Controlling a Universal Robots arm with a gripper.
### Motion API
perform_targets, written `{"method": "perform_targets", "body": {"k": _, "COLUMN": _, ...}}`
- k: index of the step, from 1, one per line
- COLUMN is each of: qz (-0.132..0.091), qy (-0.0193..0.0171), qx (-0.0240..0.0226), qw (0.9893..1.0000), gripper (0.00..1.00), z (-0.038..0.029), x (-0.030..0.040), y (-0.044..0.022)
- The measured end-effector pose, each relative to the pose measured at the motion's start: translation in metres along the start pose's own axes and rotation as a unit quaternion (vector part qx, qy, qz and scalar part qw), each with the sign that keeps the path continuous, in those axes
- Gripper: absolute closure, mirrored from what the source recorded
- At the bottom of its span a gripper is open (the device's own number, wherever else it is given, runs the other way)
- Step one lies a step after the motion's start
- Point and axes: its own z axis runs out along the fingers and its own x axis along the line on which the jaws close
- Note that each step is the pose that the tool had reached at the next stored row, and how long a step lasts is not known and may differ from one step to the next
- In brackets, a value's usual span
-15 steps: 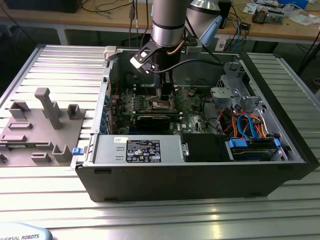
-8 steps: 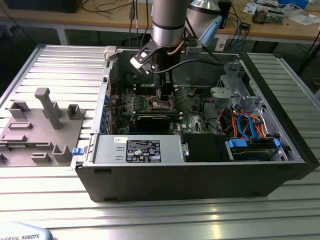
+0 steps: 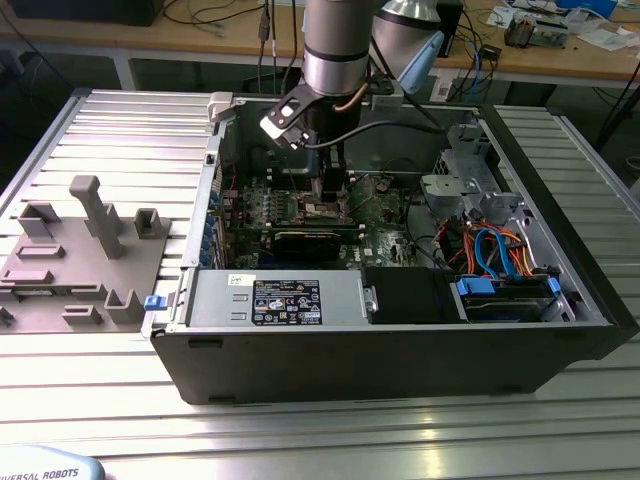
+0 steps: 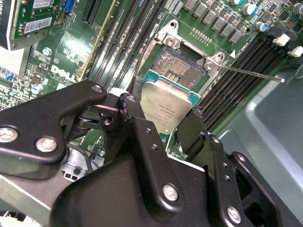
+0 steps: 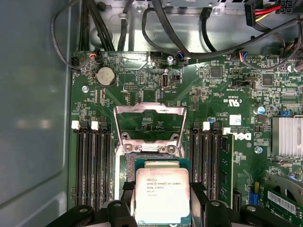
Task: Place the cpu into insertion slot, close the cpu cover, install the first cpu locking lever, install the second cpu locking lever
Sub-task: 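Place the cpu into insertion slot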
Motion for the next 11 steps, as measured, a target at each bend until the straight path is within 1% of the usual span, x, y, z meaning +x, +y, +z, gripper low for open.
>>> {"method": "perform_targets", "body": {"k": 2, "qz": 0.0, "qy": 0.0001, "qx": 0.0, "qw": 1.0, "gripper": 0.46, "z": 0.0007, "x": 0.0, "y": -0.0001}}
{"method": "perform_targets", "body": {"k": 3, "qz": 0.0, "qy": 0.0012, "qx": 0.0, "qw": 1.0, "gripper": 0.46, "z": 0.0012, "x": 0.0, "y": -0.0004}}
{"method": "perform_targets", "body": {"k": 5, "qz": 0.0, "qy": 0.0051, "qx": -0.0001, "qw": 1.0, "gripper": 0.46, "z": 0.0023, "x": 0.0001, "y": -0.0007}}
{"method": "perform_targets", "body": {"k": 11, "qz": 0.0, "qy": 0.0053, "qx": -0.0001, "qw": 1.0, "gripper": 0.46, "z": 0.0051, "x": 0.0, "y": -0.0012}}
